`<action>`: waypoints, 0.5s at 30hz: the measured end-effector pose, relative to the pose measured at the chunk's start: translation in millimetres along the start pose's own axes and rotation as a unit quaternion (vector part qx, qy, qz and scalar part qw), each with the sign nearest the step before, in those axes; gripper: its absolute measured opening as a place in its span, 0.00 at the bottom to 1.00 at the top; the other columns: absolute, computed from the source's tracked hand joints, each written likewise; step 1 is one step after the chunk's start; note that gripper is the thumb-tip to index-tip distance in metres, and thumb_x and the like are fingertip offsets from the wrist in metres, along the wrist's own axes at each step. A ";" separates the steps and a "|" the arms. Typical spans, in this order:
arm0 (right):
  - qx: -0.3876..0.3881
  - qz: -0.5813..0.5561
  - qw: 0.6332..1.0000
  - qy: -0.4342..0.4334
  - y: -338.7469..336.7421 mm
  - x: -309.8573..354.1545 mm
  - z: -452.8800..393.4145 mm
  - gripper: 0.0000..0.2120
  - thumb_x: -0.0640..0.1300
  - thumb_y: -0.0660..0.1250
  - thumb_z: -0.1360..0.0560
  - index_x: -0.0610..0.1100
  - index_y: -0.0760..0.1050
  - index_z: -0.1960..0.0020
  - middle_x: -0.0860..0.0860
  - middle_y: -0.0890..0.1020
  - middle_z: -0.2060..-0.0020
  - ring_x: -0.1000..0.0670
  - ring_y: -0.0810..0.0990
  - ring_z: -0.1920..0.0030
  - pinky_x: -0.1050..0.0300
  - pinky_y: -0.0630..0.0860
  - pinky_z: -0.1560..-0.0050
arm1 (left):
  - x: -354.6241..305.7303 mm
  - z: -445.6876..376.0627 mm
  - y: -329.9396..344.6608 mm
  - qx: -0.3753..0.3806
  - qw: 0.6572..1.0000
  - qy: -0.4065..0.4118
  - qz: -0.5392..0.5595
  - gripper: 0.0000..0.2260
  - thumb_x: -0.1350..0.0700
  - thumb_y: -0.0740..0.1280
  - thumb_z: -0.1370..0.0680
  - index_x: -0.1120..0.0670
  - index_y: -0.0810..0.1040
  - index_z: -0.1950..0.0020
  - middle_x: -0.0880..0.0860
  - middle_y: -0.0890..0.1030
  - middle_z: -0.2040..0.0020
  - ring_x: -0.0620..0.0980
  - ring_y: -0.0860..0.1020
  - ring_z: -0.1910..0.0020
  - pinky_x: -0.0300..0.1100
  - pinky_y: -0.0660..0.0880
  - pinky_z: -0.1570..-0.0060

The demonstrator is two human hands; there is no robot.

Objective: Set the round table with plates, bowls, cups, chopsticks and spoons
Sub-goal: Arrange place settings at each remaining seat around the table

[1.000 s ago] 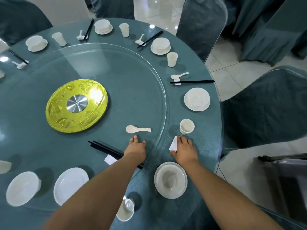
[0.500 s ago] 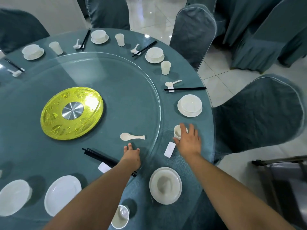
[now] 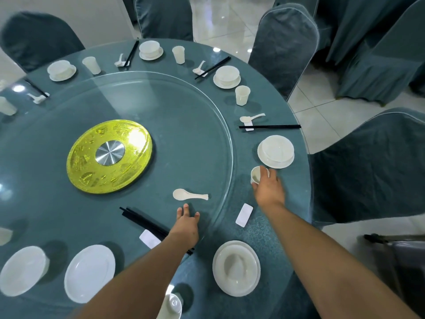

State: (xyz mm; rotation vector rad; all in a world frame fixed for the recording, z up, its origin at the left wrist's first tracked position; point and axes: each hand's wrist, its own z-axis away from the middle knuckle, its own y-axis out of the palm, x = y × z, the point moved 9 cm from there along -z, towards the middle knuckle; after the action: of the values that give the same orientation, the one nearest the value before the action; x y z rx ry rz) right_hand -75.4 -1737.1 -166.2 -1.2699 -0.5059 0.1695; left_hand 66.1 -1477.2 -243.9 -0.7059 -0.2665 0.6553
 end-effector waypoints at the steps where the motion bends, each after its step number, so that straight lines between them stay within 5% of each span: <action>1: -0.002 -0.002 1.000 0.000 -1.5 0.3 -6.1 0.27 0.50 0.66 0.23 0.46 0.61 0.27 0.44 0.66 0.35 0.40 0.74 0.41 0.47 0.74 0.45 | -0.4 0.1 -0.4 -0.001 1.000 0.002 0.000 0.35 0.66 0.54 0.23 0.50 0.45 0.19 0.62 0.33 0.22 0.65 0.39 0.23 0.51 0.57 0.26; 11: -0.037 0.029 0.999 0.011 -14.5 -3.7 -24.9 0.34 0.56 0.67 0.25 0.50 0.57 0.24 0.44 0.61 0.28 0.39 0.68 0.36 0.44 0.70 0.40 | 0.6 1.5 -6.3 -0.012 1.000 0.003 0.000 0.35 0.66 0.56 0.22 0.50 0.44 0.19 0.60 0.32 0.23 0.64 0.37 0.23 0.50 0.59 0.26; 15: -0.108 -0.053 0.992 -0.025 -18.7 3.5 8.2 0.27 0.52 0.68 0.24 0.46 0.67 0.28 0.43 0.66 0.29 0.38 0.68 0.36 0.43 0.66 0.38 | -10.3 8.4 -9.4 -0.005 1.000 0.003 -0.008 0.33 0.60 0.59 0.20 0.53 0.44 0.19 0.63 0.33 0.23 0.65 0.37 0.23 0.52 0.55 0.24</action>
State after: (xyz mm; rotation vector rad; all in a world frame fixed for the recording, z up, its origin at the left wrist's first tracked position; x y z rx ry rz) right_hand -78.9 -1734.3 -146.0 -1.4483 -0.6462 0.0582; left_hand 58.9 -1484.8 -231.5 -0.7150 -0.2706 0.6368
